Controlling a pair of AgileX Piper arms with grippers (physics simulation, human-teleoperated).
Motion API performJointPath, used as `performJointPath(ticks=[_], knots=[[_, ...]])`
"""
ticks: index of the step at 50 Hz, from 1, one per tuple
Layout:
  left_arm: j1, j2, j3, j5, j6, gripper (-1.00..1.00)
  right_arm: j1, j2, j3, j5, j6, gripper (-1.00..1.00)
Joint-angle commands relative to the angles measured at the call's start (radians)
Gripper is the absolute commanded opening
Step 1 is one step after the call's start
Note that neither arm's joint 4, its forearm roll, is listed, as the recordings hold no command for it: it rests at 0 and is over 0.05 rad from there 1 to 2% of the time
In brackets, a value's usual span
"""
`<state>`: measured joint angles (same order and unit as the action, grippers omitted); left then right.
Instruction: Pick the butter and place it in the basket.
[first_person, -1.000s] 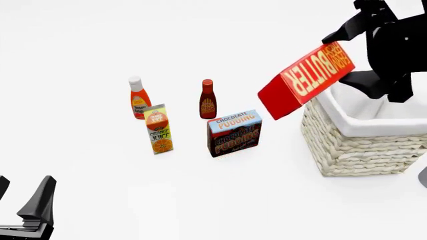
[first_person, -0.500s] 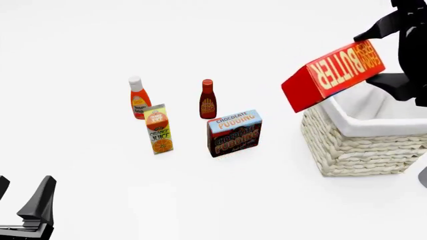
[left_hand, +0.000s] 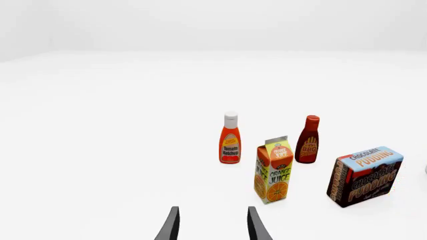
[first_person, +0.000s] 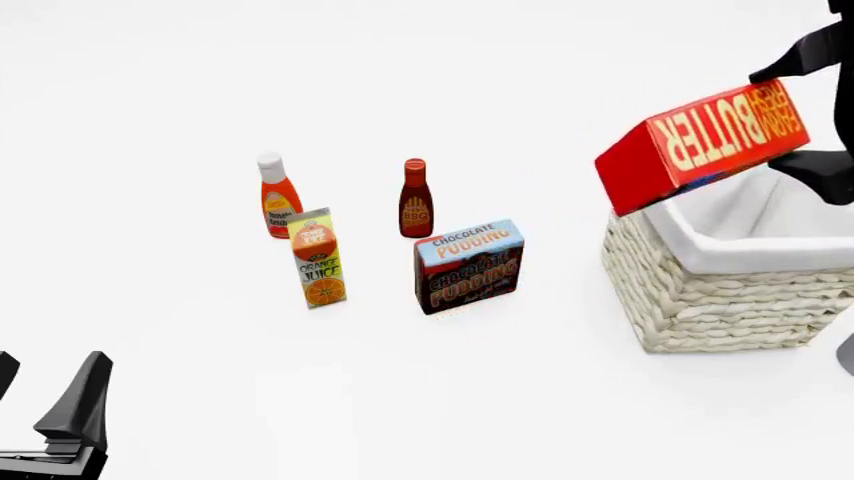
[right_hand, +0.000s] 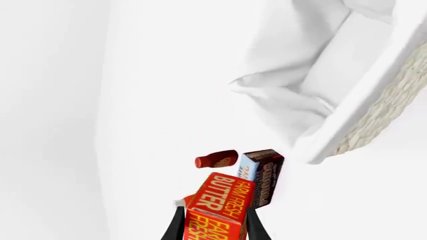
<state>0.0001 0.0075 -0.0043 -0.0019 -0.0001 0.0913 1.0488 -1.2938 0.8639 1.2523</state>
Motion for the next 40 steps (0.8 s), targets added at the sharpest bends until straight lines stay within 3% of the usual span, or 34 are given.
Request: performJointPath(ticks=[1,19,40], knots=[[0.000,0.000,0.000,0.000,0.000,1.00,-0.043,-0.012,-0.015,-0.007,0.025,-1.00],[0.000,0.000,0.000,0.000,0.000,1.00,-0.120,-0.025,-0.040,0.033,0.015,-1.00],[0.000,0.000,0.000,0.000,0.000,1.00,-0.201,0.039,-0.063,0.000,-0.009,-1.00]])
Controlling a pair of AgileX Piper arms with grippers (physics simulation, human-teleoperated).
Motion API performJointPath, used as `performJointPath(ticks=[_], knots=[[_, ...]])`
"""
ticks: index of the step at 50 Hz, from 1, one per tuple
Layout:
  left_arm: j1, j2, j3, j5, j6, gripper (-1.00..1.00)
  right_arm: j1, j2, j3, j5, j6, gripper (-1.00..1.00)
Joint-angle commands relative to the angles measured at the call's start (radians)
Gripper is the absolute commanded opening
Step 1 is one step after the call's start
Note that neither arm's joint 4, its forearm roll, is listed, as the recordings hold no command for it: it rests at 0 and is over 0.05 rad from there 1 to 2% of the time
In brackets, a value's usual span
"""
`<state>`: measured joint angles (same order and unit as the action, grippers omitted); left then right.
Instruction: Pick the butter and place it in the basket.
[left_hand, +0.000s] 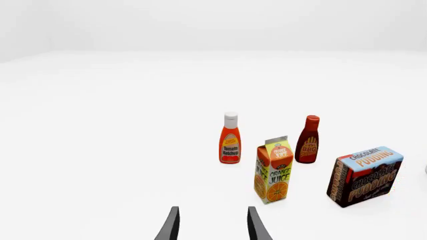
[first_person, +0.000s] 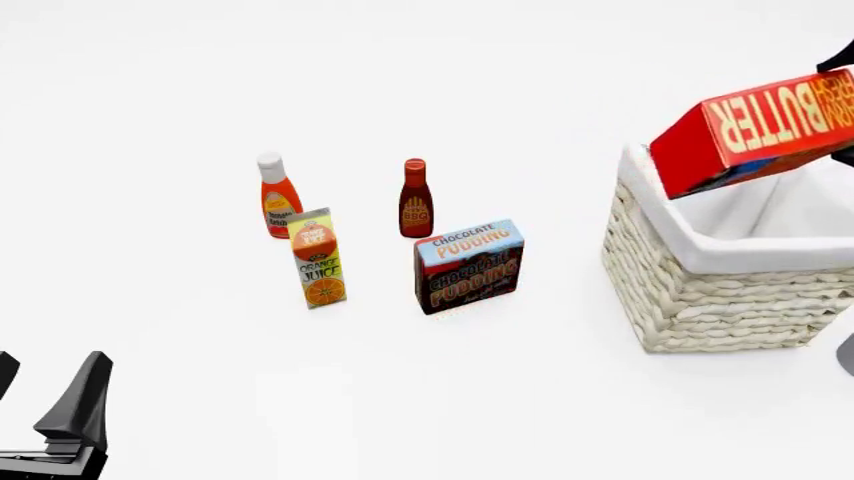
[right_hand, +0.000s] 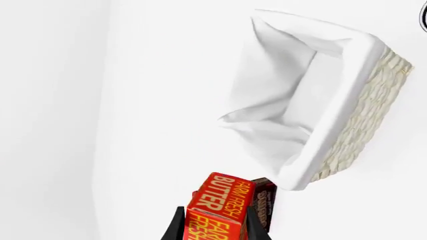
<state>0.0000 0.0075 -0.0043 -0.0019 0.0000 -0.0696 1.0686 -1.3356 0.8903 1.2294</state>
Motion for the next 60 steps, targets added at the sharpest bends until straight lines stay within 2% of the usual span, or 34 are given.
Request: performJointPath(ticks=[1,40,60], knots=[[0.000,0.000,0.000,0.000,0.000,1.00,-0.047,0.023,-0.016,-0.031,0.014,-1.00],[0.000,0.000,0.000,0.000,0.000,1.00,-0.129,0.094,0.027,-0.121,0.020,-1.00],[0.000,0.000,0.000,0.000,0.000,1.00,-0.167,0.150,0.044,-0.173,0.006,-1.00]])
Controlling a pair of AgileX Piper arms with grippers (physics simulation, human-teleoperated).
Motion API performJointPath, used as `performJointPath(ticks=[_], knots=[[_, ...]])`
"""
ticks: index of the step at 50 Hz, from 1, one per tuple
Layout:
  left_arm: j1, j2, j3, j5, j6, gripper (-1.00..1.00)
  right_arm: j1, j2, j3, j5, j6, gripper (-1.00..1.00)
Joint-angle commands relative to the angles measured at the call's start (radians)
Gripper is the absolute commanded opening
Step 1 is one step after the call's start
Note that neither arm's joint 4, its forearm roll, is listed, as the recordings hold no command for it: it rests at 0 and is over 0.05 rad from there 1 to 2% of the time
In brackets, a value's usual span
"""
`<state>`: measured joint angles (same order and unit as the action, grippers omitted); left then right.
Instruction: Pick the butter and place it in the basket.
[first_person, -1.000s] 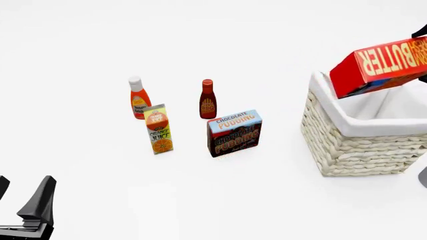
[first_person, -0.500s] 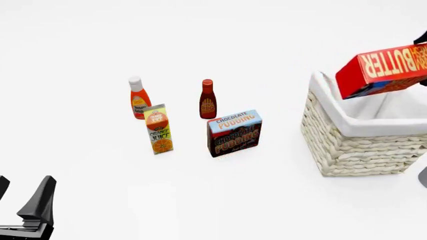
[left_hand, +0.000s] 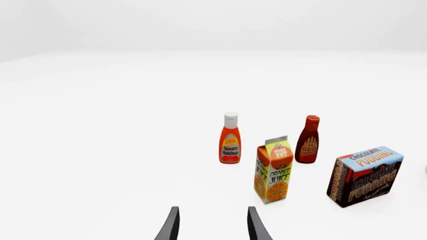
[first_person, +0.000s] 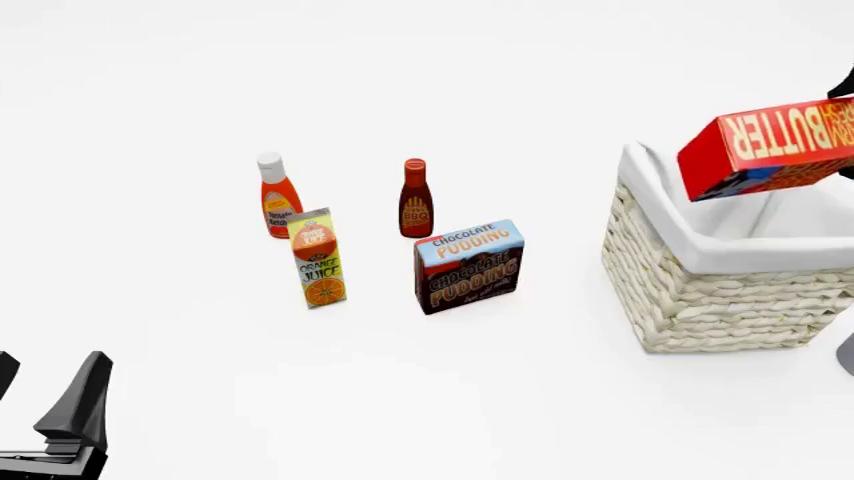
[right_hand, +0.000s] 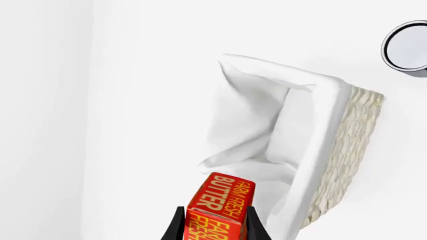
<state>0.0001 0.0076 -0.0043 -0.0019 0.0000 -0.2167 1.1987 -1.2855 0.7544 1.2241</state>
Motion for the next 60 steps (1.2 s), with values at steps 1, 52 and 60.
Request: performJointPath(ticks=[1,52,60], knots=[[0.000,0.000,0.000,0.000,0.000,1.00,-0.022,0.024,-0.007,-0.039,0.010,-1.00],[0.000,0.000,0.000,0.000,0.000,1.00,-0.104,0.150,-0.047,-0.089,-0.049,-1.00],[0.000,0.000,0.000,0.000,0.000,1.00,-0.103,0.175,-0.046,-0.107,-0.051,-1.00]])
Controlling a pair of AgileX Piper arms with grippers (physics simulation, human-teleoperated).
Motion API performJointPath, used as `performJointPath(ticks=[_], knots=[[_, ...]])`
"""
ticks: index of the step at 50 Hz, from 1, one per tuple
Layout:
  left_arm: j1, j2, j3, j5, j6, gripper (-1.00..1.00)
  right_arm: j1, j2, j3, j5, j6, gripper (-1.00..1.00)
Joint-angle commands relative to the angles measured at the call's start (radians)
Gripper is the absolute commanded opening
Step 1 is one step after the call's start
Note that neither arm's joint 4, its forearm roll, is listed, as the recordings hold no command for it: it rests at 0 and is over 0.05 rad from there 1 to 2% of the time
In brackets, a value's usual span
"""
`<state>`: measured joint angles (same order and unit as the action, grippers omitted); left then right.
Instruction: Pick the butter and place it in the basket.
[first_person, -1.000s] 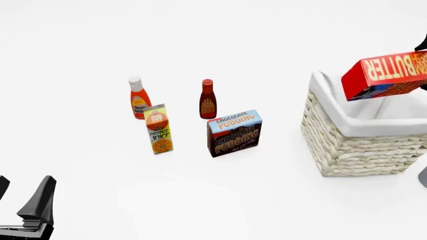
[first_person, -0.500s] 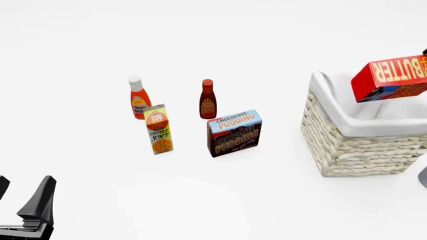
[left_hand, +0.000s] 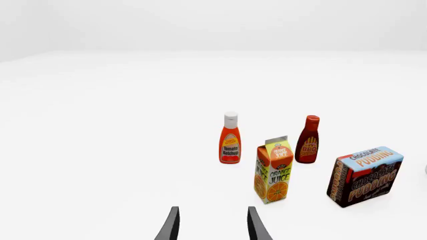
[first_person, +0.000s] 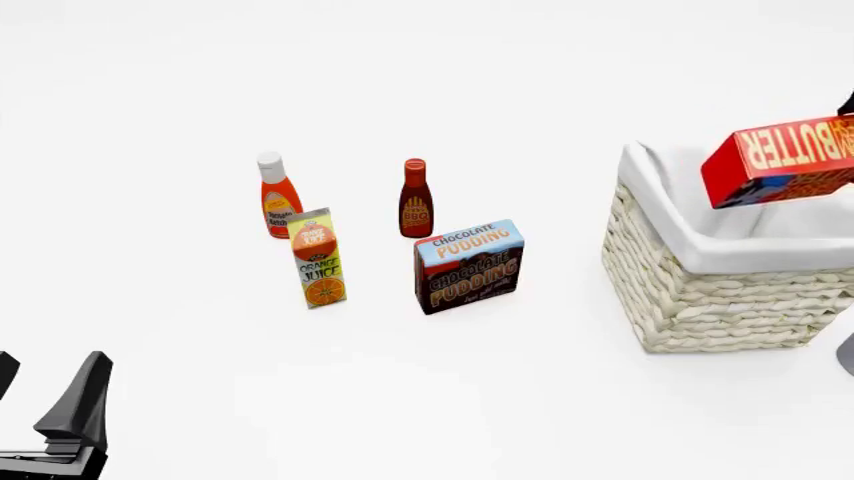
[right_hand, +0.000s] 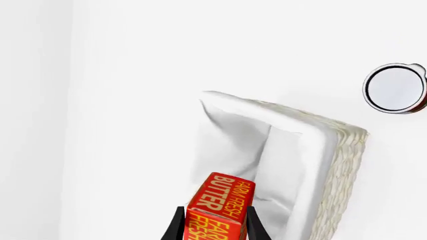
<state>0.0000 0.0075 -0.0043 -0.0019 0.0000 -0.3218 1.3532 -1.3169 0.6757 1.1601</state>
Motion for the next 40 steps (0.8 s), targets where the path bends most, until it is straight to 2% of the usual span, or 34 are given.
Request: performJointPath(ticks=[1,40], knots=[[0.000,0.000,0.000,0.000,0.000,1.00,0.001,0.022,-0.016,-0.030,0.012,-1.00],[0.000,0.000,0.000,0.000,0.000,1.00,-0.036,0.103,-0.019,-0.076,-0.001,-1.00]])
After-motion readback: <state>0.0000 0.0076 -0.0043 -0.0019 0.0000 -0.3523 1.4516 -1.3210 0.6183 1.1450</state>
